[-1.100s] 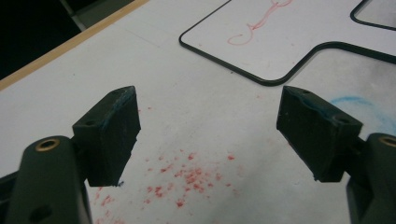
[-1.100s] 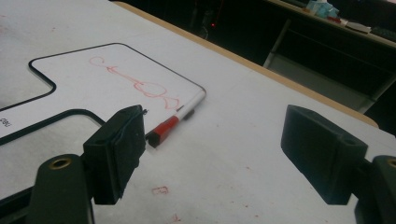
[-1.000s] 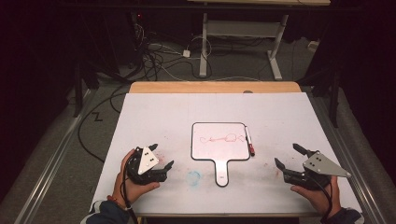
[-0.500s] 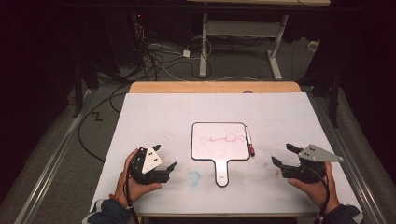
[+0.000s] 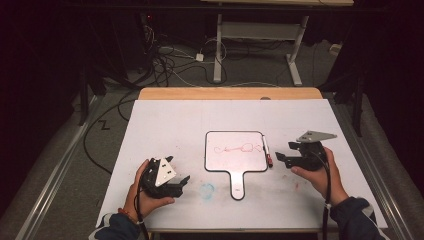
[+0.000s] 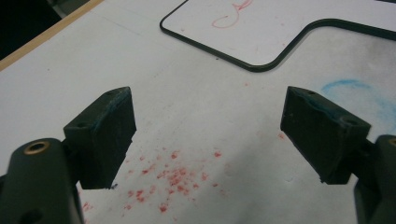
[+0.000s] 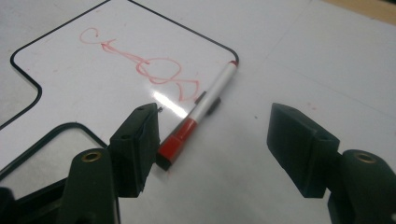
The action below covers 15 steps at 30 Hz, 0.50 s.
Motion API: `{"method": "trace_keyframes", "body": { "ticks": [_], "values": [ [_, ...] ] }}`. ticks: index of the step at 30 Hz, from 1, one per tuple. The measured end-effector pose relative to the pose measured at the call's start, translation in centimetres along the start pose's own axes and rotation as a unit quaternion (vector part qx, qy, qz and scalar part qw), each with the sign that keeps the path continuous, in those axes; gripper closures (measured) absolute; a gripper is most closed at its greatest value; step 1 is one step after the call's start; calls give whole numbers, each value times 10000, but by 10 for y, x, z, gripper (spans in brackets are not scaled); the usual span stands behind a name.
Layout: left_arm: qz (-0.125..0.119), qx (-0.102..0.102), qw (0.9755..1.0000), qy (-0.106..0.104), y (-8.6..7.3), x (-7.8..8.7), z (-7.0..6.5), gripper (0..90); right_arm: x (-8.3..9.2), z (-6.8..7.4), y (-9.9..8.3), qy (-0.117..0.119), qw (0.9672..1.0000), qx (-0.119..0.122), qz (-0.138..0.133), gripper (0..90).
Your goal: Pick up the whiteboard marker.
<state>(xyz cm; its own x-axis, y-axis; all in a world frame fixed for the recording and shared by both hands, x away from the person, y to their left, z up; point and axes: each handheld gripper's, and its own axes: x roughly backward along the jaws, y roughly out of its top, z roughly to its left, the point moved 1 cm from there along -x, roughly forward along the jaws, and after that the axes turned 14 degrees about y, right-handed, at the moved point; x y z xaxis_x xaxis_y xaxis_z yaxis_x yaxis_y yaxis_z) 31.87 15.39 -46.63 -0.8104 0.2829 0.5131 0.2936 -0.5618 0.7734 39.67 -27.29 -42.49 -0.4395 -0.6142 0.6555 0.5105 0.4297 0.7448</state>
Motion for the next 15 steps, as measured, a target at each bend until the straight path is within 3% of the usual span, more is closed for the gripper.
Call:
{"method": "trace_keyframes", "body": {
  "ticks": [5, 10, 11, 15],
  "values": [
    [18, -47, 10000, -56, 0, 0, -2, 170, -27, -13, 18, 126, 9987, -348, 349, 397],
    [40, -58, 10000, -45, -1, 1, -1, 170, -42, -24, 27, 217, 9968, -542, 548, 442],
    [28, -49, 10000, -50, -1, 1, -1, 170, -46, -27, 28, 309, 9954, -679, 602, 449],
    [43, -56, 10000, -70, -1, 0, -2, 170, -63, -36, 32, 263, 9922, -873, 849, 512]
  ]
}}
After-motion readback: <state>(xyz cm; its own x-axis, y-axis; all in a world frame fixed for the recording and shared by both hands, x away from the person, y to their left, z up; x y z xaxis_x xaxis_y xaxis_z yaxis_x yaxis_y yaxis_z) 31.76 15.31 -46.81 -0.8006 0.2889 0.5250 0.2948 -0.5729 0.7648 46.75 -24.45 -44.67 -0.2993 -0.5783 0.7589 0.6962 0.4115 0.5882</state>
